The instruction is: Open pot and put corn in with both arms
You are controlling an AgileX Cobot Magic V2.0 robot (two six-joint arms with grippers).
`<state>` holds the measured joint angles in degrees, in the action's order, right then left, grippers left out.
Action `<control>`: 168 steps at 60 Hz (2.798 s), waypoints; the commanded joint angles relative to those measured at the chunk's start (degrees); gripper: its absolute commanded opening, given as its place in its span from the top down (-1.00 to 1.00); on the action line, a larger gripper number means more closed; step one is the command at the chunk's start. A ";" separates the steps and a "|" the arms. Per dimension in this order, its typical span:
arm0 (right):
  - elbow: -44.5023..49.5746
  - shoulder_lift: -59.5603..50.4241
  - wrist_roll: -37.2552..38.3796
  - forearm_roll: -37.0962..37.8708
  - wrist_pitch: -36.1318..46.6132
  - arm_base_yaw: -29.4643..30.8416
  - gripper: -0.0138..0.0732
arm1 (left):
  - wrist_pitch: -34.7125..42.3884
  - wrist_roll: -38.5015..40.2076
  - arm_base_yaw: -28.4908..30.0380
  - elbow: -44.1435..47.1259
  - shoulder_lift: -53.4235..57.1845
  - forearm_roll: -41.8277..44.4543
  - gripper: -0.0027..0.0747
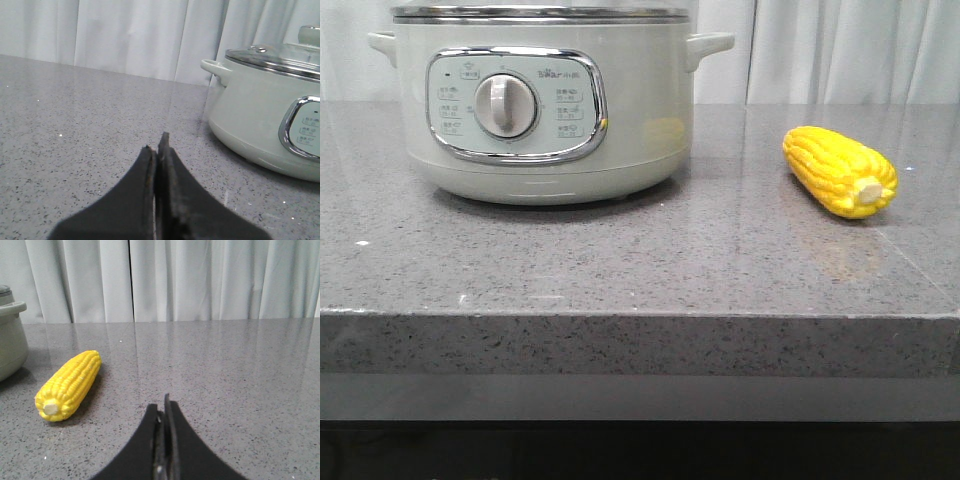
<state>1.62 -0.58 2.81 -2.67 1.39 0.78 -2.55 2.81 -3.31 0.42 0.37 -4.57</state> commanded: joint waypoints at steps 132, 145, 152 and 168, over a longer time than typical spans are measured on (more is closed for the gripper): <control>-43.39 30.21 -0.27 0.62 -33.59 0.29 0.95 | -18.66 0.22 0.09 -42.75 -29.88 -0.05 0.98; -43.39 30.21 -0.27 0.62 -35.04 0.29 0.32 | -18.90 0.22 0.09 -42.75 -31.10 3.66 0.51; -43.39 30.21 -0.27 0.62 -35.04 0.29 -0.49 | -18.90 0.22 0.09 -42.75 -31.35 5.12 -0.20; -43.39 30.21 -0.27 0.57 -35.04 -0.24 -0.62 | -16.09 0.22 -3.85 -42.85 -32.76 3.43 -0.48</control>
<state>-40.22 28.93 2.81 -2.67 -37.56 0.78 -24.77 2.81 -5.02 -40.45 -30.94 0.00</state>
